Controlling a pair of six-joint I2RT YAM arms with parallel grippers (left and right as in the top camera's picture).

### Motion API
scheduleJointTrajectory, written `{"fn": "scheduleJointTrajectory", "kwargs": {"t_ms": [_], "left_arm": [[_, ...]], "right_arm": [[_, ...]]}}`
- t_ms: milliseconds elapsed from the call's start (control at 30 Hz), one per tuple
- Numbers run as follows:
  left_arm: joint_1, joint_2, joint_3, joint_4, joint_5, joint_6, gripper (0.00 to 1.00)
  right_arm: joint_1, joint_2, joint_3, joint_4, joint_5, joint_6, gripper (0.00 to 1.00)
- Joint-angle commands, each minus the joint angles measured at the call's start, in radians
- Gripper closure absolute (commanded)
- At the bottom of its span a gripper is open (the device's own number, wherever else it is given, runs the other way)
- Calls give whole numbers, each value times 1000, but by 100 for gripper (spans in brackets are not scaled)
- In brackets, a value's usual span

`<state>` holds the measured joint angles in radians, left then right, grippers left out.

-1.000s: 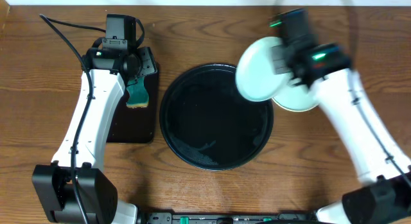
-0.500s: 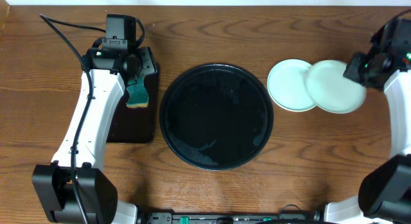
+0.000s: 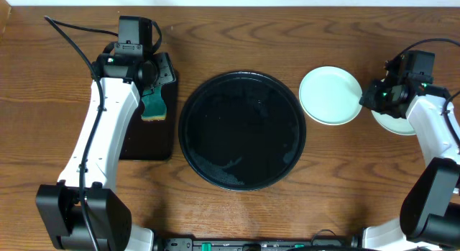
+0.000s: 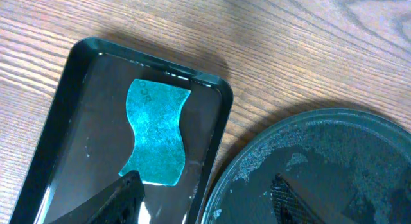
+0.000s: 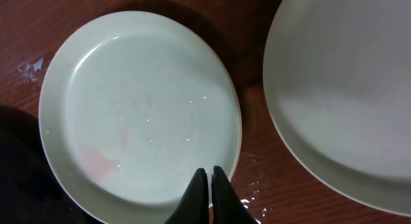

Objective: Clean dirty plates on tray and stack at the side
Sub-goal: 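Move the right gripper to the rightmost plate stack and grasp its rim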

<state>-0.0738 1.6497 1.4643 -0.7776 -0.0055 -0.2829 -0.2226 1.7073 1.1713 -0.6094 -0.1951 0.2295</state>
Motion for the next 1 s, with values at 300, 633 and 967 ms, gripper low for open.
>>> {"fn": "scheduleJointTrajectory", "kwargs": {"t_ms": [300, 633, 967], "left_arm": [[0, 11, -9, 0, -2, 17, 35], [0, 11, -9, 0, -2, 17, 35], [0, 11, -9, 0, -2, 17, 35]], "right_arm": [[-228, 2, 59, -94, 112, 27, 92], [-362, 5, 59, -97, 259, 24, 77], [-387, 75, 58, -82, 259, -10, 68]]}}
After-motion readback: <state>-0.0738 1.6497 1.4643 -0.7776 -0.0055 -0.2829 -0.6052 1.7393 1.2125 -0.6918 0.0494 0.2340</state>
